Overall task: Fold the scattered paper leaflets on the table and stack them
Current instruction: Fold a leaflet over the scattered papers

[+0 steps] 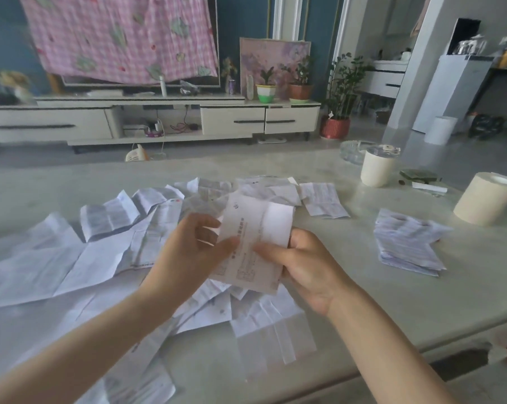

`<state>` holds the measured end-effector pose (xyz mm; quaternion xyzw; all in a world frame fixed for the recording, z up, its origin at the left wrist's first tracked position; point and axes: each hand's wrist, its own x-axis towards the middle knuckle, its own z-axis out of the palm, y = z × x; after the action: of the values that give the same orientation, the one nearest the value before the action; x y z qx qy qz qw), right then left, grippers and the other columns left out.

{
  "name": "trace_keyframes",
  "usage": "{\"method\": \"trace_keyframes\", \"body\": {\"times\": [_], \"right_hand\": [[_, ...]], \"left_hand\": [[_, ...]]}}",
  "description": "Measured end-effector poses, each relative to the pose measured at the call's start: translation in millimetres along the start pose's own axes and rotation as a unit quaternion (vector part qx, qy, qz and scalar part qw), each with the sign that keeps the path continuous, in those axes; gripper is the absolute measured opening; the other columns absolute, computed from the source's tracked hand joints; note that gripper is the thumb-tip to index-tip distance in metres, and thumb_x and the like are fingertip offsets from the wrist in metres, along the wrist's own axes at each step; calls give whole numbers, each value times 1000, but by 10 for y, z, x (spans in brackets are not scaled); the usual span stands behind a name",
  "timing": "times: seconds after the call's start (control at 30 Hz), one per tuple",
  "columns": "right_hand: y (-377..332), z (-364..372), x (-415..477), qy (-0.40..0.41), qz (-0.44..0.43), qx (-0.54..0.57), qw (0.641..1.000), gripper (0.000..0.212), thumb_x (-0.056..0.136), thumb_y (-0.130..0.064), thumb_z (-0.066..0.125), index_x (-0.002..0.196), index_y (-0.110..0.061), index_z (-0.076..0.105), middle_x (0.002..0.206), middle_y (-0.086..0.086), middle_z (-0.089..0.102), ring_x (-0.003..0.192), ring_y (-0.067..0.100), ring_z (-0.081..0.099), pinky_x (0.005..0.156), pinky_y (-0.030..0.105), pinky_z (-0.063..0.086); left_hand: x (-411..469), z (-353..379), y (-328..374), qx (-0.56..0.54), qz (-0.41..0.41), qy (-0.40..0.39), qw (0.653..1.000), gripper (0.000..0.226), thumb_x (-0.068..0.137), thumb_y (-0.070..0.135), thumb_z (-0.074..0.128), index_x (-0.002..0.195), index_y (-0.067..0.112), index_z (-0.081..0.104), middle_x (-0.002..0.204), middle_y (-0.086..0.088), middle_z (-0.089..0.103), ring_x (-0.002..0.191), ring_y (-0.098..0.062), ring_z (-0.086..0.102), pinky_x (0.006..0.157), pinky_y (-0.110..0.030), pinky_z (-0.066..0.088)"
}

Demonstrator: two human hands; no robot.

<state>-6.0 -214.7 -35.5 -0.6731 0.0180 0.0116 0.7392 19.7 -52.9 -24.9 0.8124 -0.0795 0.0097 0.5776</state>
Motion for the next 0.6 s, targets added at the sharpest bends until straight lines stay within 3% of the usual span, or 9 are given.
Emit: {"method": "trace_keyframes", "body": {"times": [0.07, 0.17, 0.27, 0.37, 0.6], "right_hand": [[6, 32, -14, -11, 4, 2, 1000, 21, 86, -2, 60, 106, -7, 67, 105, 11, 71, 99, 26, 67, 83, 36, 53], [-2, 116, -19, -45, 4, 2, 999, 26, 84, -1, 62, 110, -3, 63, 106, 14, 70, 96, 23, 68, 77, 30, 56], [6, 172, -7, -58, 12, -14, 998, 27, 85, -4, 62, 112, -3, 62, 106, 13, 70, 93, 22, 67, 75, 29, 55], [15, 201, 6, -64, 36, -22, 997, 22, 90, -9, 56, 109, -5, 64, 104, 14, 70, 88, 20, 67, 69, 28, 54], [31, 201, 39, -116, 67, -13, 991, 23, 91, 1, 49, 103, -8, 66, 93, 11, 70, 75, 18, 66, 59, 26, 55]], "left_hand": [[-30, -72, -59, -39, -34, -8, 999, 32, 79, 22, 70, 105, 21, 53, 93, 0, 61, 77, -11, 63, 65, -25, 50], [-117, -197, -94, -86, -54, -84, 991, 15, 87, 19, 61, 97, 9, 67, 87, -7, 73, 76, -16, 69, 68, -29, 58], [-168, -250, -159, -98, -31, -63, 993, 16, 90, 15, 57, 83, 8, 71, 80, -9, 73, 69, -15, 69, 62, -28, 58], [-182, -297, -199, -129, -39, -48, 990, 15, 90, 10, 57, 86, 10, 71, 83, -11, 73, 73, -22, 71, 64, -34, 59], [-113, -389, -267, -166, -92, -65, 980, 25, 91, 0, 50, 81, 10, 71, 79, -11, 72, 68, -21, 68, 55, -31, 57]]}}
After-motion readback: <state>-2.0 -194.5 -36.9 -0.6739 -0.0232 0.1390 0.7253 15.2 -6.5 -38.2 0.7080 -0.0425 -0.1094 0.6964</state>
